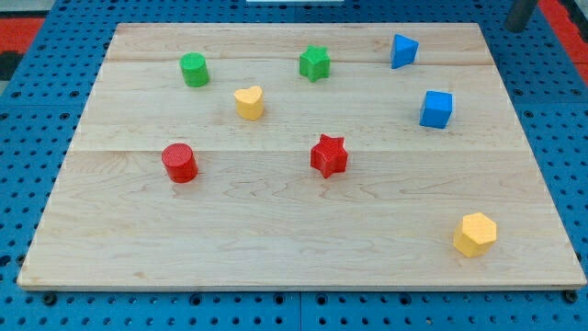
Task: Move the green star right to the yellow heart
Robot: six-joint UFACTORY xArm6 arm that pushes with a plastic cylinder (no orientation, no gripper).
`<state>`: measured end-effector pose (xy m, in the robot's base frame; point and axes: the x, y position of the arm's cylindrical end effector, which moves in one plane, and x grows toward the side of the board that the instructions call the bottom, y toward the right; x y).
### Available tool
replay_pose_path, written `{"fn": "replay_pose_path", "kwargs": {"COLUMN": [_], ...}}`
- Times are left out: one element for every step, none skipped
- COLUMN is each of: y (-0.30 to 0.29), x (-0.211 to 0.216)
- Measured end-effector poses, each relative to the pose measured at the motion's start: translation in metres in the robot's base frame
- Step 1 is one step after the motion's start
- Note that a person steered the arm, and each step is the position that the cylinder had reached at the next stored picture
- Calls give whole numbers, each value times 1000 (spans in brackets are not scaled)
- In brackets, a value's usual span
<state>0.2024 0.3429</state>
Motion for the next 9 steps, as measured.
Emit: {"fn": "replay_pose_path", "kwargs": {"y": [-2,-22,-32,-86,-202,-225,-232,-234,-259], "x": [2,5,39,120,120,122,124,124,135]}}
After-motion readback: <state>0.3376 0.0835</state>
